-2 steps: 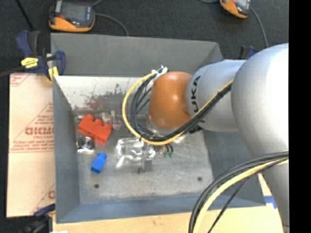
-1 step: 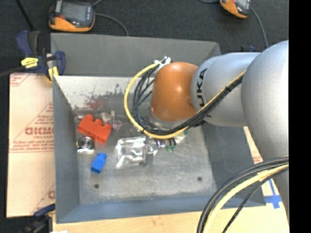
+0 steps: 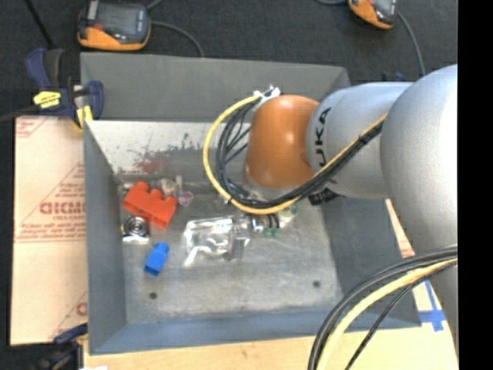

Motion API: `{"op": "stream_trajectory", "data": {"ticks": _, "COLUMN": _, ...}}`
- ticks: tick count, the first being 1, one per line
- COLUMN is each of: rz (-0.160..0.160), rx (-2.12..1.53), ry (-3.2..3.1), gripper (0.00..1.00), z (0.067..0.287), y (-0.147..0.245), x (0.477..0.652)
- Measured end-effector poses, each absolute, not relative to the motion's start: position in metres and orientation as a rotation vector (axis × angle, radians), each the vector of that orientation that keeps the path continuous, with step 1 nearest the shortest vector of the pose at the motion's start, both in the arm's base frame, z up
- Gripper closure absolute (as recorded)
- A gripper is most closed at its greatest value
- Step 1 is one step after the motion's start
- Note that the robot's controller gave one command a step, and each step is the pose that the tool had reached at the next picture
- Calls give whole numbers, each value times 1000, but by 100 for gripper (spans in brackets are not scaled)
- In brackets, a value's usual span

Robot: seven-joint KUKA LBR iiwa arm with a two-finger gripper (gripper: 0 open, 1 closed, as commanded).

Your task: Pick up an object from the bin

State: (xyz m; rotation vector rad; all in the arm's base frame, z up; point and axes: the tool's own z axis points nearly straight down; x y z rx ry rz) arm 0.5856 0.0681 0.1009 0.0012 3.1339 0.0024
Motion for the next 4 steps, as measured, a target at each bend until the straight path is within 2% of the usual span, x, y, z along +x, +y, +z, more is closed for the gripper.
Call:
{"op": "stream_trajectory", "data": {"ticks": 1, "rz": 2, "rx": 172, "ry": 3136, "gripper": 0, "z": 70, "y": 69, "x": 578}}
{"op": "stream_trajectory", "data": {"ticks": 2, "rz": 3, "rx": 172, "ry": 3134, "gripper": 0, "z": 70, "y": 69, "x": 579}}
{"op": "stream_trajectory", "data": {"ticks": 3, "rz": 5, "rx": 173, "ry": 3131, "gripper": 100, "z": 71, "y": 69, "x": 580}}
{"op": "stream_trajectory", "data": {"ticks": 4, "rz": 3, "rx": 174, "ry": 3133, "gripper": 100, "z": 72, "y": 69, "x": 580}}
